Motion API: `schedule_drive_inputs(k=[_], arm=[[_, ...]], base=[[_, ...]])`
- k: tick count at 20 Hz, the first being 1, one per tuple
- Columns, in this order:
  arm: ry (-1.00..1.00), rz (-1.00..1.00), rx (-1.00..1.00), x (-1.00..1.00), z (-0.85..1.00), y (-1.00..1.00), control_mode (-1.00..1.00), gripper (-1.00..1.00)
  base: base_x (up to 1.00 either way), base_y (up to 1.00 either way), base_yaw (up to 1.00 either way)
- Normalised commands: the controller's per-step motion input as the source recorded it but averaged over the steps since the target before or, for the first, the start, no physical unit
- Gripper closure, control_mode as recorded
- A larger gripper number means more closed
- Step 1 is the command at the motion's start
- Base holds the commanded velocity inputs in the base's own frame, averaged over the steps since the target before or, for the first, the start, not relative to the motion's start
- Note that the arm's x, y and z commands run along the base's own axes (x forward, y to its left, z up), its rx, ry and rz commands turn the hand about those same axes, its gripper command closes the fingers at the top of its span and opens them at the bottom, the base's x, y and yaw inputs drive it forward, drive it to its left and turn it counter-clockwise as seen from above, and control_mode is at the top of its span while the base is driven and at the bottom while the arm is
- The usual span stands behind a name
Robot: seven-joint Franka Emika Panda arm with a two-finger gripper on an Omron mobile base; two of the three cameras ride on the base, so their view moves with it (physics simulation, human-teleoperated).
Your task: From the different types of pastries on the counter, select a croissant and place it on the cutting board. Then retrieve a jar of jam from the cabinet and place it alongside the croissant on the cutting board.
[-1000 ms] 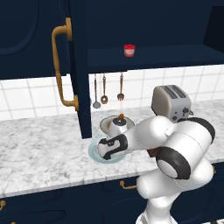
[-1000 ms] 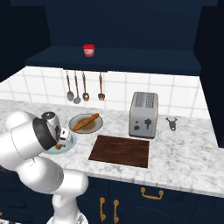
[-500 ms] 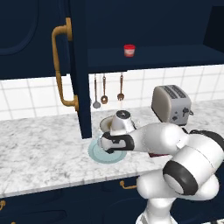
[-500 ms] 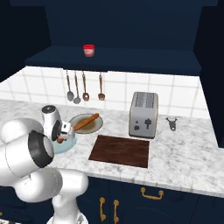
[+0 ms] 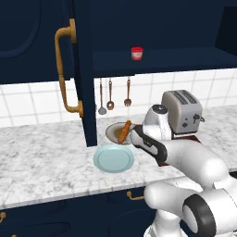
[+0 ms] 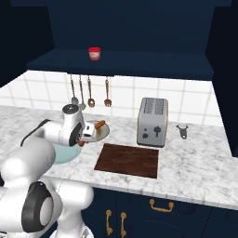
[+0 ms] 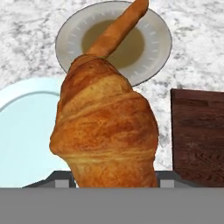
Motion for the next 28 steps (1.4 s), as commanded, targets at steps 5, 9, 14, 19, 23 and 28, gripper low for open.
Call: schedule_drive_inputs(k=[5, 9, 14, 19, 23, 28], arm=[[0.05, 0.00, -0.07, 0.00, 0.00, -1.00, -1.00, 1.00], [0.05, 0.00, -0.07, 0.00, -0.12, -1.00, -1.00, 1.00], [0.05, 0.00, -0.03, 0.00, -0.25, -0.83, -1.00, 1.00], [0.00, 0.00, 0.00, 0.00, -0.18, -0.04, -1.00, 1.00], [0.00, 0.00, 0.00, 0.00, -0.15, 0.00, -1.00, 1.00], [0.00, 0.00, 0.00, 0.00, -0.28, 0.00, -1.00, 1.00]], base=[[0.00, 0.00, 0.00], [0.00, 0.00, 0.00], [0.00, 0.00, 0.00], [0.00, 0.00, 0.00], [0.00, 0.00, 0.00], [0.00, 0.00, 0.00]])
